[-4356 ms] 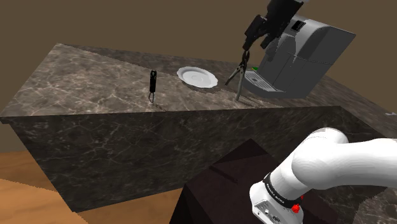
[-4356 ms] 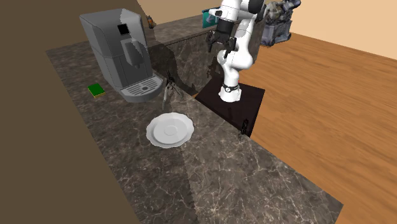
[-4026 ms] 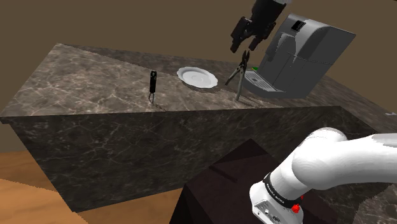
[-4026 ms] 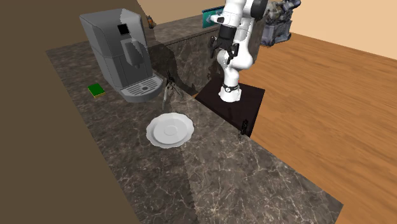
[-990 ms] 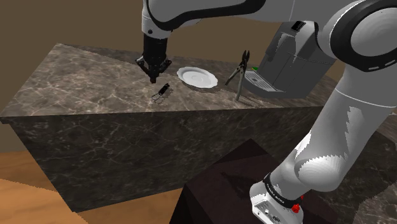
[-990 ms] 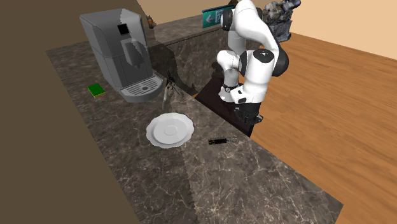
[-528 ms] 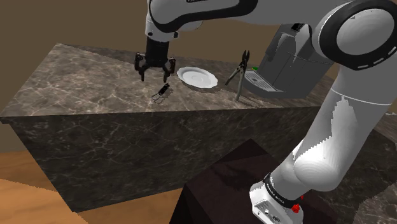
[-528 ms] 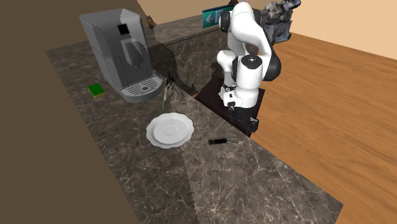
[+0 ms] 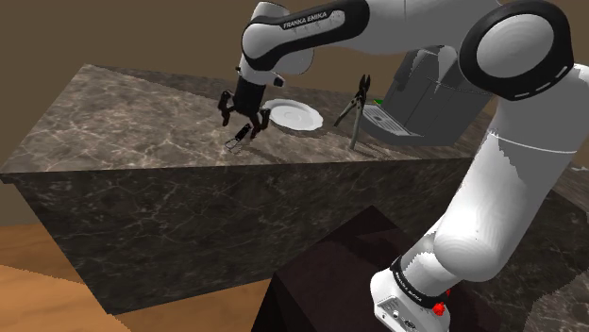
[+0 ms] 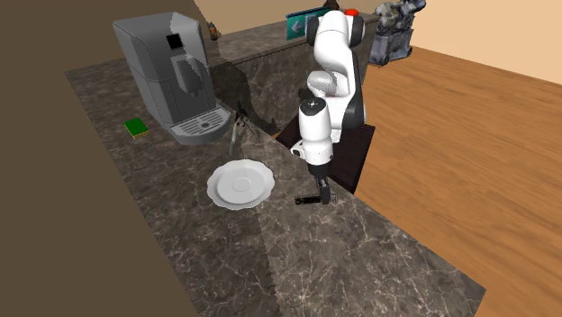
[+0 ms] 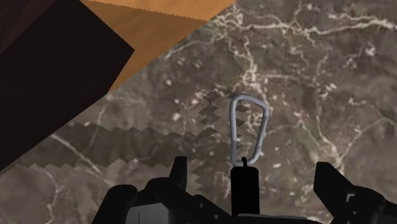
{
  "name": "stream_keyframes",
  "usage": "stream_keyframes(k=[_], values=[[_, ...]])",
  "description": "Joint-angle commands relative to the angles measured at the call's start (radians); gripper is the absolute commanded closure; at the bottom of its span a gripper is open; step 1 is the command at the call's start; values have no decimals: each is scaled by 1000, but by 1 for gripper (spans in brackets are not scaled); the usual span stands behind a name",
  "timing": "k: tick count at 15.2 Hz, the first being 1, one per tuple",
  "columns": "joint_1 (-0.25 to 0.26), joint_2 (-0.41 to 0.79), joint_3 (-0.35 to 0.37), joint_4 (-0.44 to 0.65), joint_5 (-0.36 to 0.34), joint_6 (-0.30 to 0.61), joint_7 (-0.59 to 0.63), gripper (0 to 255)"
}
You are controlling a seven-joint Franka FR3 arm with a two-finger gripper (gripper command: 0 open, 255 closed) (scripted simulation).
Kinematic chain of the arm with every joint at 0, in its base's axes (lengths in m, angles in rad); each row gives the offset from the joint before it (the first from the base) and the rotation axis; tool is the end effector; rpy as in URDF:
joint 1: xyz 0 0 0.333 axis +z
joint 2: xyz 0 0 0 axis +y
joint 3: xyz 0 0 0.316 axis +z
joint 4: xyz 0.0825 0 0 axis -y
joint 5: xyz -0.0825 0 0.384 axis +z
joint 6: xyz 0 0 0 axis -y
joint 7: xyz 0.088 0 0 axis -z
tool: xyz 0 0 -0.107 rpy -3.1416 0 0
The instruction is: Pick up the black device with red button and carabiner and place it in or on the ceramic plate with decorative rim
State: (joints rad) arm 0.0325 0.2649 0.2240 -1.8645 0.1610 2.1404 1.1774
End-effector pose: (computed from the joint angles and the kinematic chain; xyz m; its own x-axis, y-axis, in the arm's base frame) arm 0.6008 0.1569 0.3815 0.5254 -0.8323 -0.1764 -0.8505 -0.5199 -0.0801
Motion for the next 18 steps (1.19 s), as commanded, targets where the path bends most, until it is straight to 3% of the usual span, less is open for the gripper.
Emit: stream_keyframes(k=[1,12,13,18], values=[[2,15,-1,-10,3,27,12,0],[8,38,0,-27,1,68,13,0],[8,38,0,-27,1,68,13,255],[8,40,0,-24,0,66,13,255]])
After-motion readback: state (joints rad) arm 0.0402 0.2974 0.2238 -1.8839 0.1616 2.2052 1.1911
